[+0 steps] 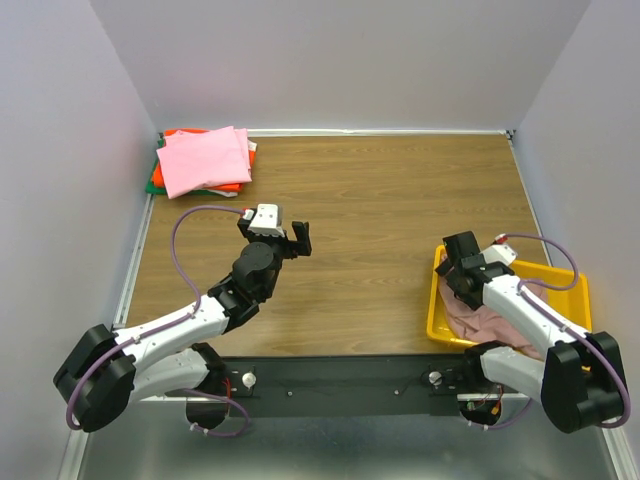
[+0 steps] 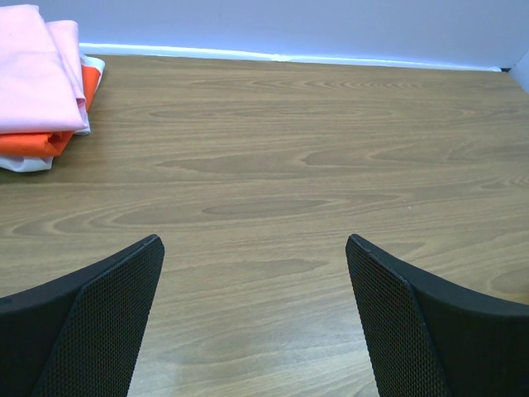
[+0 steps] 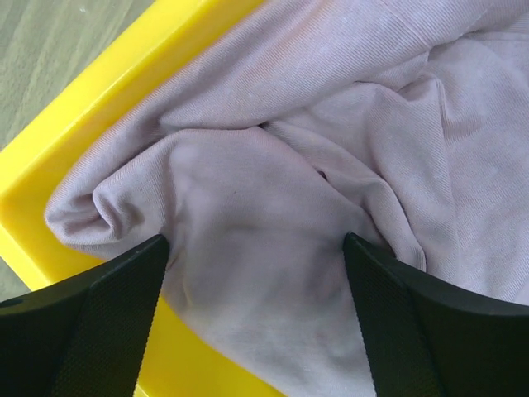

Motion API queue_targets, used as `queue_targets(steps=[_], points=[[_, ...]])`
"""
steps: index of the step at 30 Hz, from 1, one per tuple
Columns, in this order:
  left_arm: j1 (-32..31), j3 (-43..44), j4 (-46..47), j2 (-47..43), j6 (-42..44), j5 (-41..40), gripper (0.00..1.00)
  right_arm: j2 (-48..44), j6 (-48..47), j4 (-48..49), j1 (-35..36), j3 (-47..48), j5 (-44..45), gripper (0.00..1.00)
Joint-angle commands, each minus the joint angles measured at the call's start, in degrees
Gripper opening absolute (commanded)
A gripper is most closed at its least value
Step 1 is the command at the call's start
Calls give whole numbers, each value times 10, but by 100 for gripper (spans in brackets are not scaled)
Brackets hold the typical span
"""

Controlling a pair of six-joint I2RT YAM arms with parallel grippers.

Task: Fold and stack the t-shirts
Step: Grab the tshirt from the pile

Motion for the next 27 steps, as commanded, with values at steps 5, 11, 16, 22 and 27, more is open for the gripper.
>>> queue_targets(steps=[5,11,16,22,27], points=[[-1,10,10,-12,-4,-12,98,23,19,46,0,-36,-43,63],[-1,9,10,-15,-4,-14,98,8,-14,45,0,-23,-56,9],[-2,10,10,-11,-4,-18,98,-34,-52,33,0,6,-63,0],[-1,13,9,-6,-5,-26,98,-81,-127,-31,0,111,-9,0],[-1,16,7,3,-6,-31,98,-140,-182,-61,0,185,33,0]])
